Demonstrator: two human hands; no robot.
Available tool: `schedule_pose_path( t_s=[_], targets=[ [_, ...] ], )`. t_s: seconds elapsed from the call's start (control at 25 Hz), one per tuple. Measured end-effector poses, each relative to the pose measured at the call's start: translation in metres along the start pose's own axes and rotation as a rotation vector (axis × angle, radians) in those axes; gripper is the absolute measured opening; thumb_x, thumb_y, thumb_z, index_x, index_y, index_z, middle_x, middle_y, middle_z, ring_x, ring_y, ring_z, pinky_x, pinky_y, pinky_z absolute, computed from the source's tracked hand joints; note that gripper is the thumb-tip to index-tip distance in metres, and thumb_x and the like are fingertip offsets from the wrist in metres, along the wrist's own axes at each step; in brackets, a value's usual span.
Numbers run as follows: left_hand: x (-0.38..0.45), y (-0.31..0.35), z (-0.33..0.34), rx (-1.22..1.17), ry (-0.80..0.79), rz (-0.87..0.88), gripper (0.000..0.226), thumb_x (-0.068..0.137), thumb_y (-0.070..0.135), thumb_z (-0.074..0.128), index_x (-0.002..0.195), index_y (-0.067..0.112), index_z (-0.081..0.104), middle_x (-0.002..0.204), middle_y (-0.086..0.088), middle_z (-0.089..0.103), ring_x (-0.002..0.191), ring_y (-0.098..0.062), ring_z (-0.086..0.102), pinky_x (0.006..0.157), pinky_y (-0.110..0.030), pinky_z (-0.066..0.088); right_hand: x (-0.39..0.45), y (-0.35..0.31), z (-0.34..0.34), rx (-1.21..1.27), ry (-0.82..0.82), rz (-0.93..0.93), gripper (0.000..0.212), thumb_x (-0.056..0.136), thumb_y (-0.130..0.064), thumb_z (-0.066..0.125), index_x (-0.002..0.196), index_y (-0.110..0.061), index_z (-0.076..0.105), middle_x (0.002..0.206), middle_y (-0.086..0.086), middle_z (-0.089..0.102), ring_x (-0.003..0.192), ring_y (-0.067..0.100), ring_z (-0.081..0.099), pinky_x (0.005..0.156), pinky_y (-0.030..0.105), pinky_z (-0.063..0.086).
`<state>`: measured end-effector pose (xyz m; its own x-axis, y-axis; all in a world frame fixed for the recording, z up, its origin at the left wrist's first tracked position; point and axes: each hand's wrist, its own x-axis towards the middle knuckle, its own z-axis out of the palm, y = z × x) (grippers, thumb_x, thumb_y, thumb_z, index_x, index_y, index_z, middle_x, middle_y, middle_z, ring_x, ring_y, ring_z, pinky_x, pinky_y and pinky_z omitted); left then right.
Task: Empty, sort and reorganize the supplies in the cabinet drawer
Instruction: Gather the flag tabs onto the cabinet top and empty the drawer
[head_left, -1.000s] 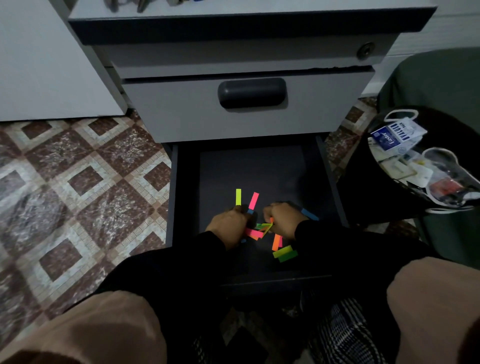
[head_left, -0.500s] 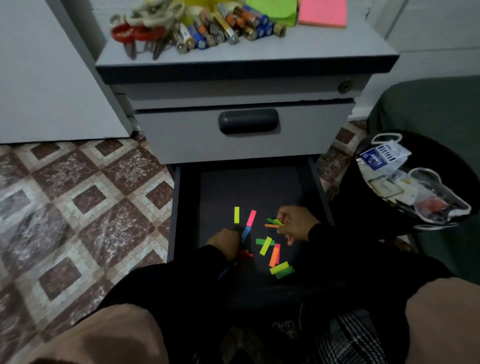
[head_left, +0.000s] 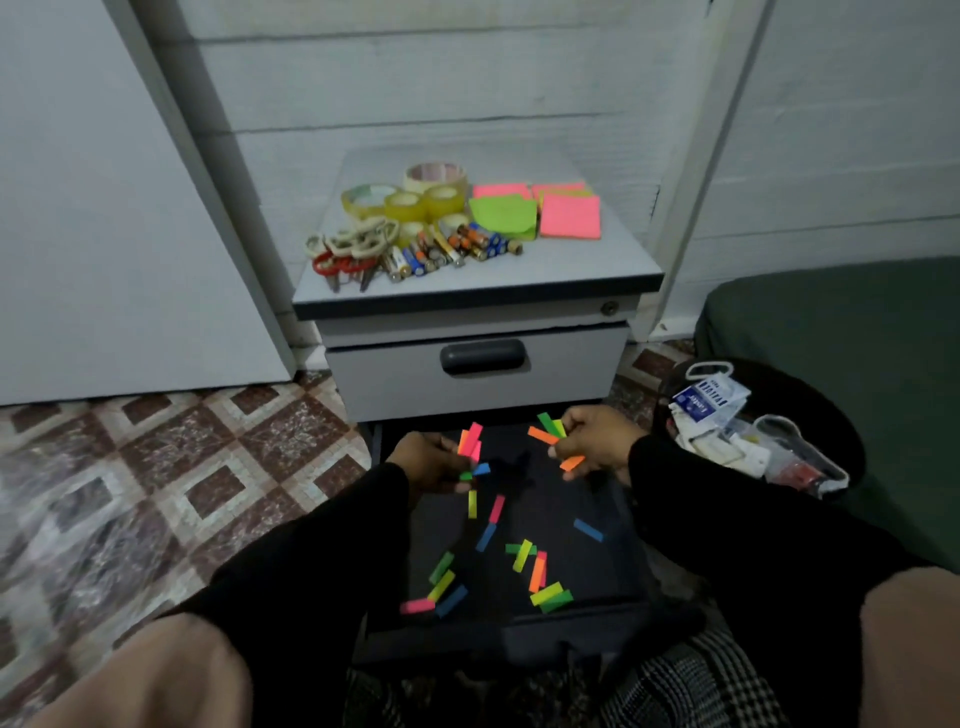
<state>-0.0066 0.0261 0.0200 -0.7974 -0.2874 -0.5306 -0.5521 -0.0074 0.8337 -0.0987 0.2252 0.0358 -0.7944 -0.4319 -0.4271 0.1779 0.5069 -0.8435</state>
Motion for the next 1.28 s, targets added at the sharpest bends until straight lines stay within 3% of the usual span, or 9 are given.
schedule_pose_path(
  t_s=[0.24, 0.4, 0.6, 0.8, 0.92, 1.0, 1.08, 1.16, 1.28],
  targets=[
    [-0.040, 0.076, 0.003, -0.048, -0.021, 0.116, 0.025, 0.082, -0.011, 0.062, 0.065, 0.003, 0.049, 0.063, -0.014, 0.053, 0.036, -0.011, 0.058, 0.036, -0.018, 0.048, -0.015, -0.081, -0.033, -0.105, 0.060, -0.078, 0.030, 0.083, 0.008, 0.062, 0.069, -0.009, 0.041, 0.065, 0.012, 0.053, 0.031, 0.008, 0.054, 0.035, 0.017, 0.045],
    [-0.047, 0.115, -0.006, -0.107, -0.028, 0.139, 0.023, 0.083, -0.009, 0.062, 0.066, 0.002, 0.051, 0.072, -0.015, 0.056, 0.063, -0.021, 0.058, 0.046, -0.022, 0.056, -0.012, -0.130, -0.053, -0.079, 0.094, -0.101, 0.033, 0.081, 0.010, 0.063, 0.066, -0.010, 0.042, 0.067, 0.014, 0.055, 0.042, 0.016, 0.057, 0.039, 0.021, 0.051],
    [-0.049, 0.139, -0.025, -0.144, -0.041, 0.126, 0.023, 0.082, -0.007, 0.063, 0.066, 0.004, 0.051, 0.072, -0.014, 0.056, 0.065, -0.021, 0.059, 0.050, -0.023, 0.057, 0.014, -0.173, -0.068, -0.070, 0.188, -0.145, 0.035, 0.079, 0.012, 0.064, 0.066, -0.010, 0.041, 0.064, 0.014, 0.051, 0.030, 0.012, 0.052, 0.031, 0.016, 0.044],
    [-0.042, 0.142, -0.047, -0.126, -0.043, 0.105, 0.015, 0.081, -0.005, 0.065, 0.074, 0.003, 0.054, 0.078, -0.015, 0.060, 0.067, -0.021, 0.061, 0.049, -0.021, 0.056, 0.052, -0.197, -0.077, -0.310, 0.303, -0.127, 0.031, 0.080, 0.003, 0.069, 0.064, -0.009, 0.045, 0.060, 0.011, 0.055, 0.034, 0.015, 0.053, 0.045, 0.028, 0.053],
    [-0.037, 0.140, -0.055, -0.118, -0.027, 0.088, 0.013, 0.080, -0.005, 0.065, 0.077, 0.002, 0.055, 0.078, -0.015, 0.061, 0.067, -0.021, 0.062, 0.049, -0.021, 0.056, 0.064, -0.202, -0.079, -0.532, 0.383, -0.165, 0.026, 0.079, 0.000, 0.069, 0.062, -0.007, 0.051, 0.073, 0.016, 0.060, 0.059, 0.026, 0.057, 0.067, 0.038, 0.055],
    [-0.034, 0.139, -0.058, -0.115, -0.022, 0.077, 0.013, 0.080, -0.005, 0.065, 0.078, 0.002, 0.055, 0.078, -0.015, 0.061, 0.066, -0.020, 0.062, 0.049, -0.021, 0.056, 0.069, -0.205, -0.081, -0.655, 0.388, -0.188, 0.005, 0.079, -0.002, 0.069, 0.078, 0.000, 0.064, 0.088, 0.018, 0.067, 0.073, 0.026, 0.060, 0.075, 0.039, 0.057],
    [-0.031, 0.140, -0.061, -0.104, -0.019, 0.074, 0.013, 0.080, -0.005, 0.065, 0.077, 0.002, 0.055, 0.078, -0.015, 0.062, 0.063, -0.019, 0.063, 0.050, -0.022, 0.057, 0.072, -0.205, -0.084, -0.668, 0.366, -0.185, 0.019, 0.084, -0.005, 0.061, 0.102, 0.001, 0.066, 0.090, 0.014, 0.066, 0.073, 0.024, 0.060, 0.063, 0.033, 0.055],
    [-0.030, 0.141, -0.061, -0.093, -0.017, 0.076, 0.012, 0.079, -0.005, 0.066, 0.076, 0.001, 0.056, 0.078, -0.015, 0.063, 0.061, -0.018, 0.064, 0.051, -0.022, 0.057, 0.072, -0.205, -0.085, -0.643, 0.365, -0.188, 0.024, 0.086, -0.003, 0.056, 0.108, 0.001, 0.065, 0.093, 0.013, 0.065, 0.076, 0.024, 0.062, 0.061, 0.028, 0.054],
    [-0.033, 0.142, -0.059, -0.078, -0.010, 0.084, 0.012, 0.080, -0.005, 0.065, 0.077, 0.001, 0.056, 0.080, -0.016, 0.063, 0.067, -0.021, 0.063, 0.050, -0.022, 0.057, 0.069, -0.204, -0.085, -0.750, 0.478, -0.212, 0.025, 0.086, 0.002, 0.051, 0.105, 0.004, 0.068, 0.111, 0.018, 0.066, 0.101, 0.031, 0.062, 0.089, 0.038, 0.053]
  ],
)
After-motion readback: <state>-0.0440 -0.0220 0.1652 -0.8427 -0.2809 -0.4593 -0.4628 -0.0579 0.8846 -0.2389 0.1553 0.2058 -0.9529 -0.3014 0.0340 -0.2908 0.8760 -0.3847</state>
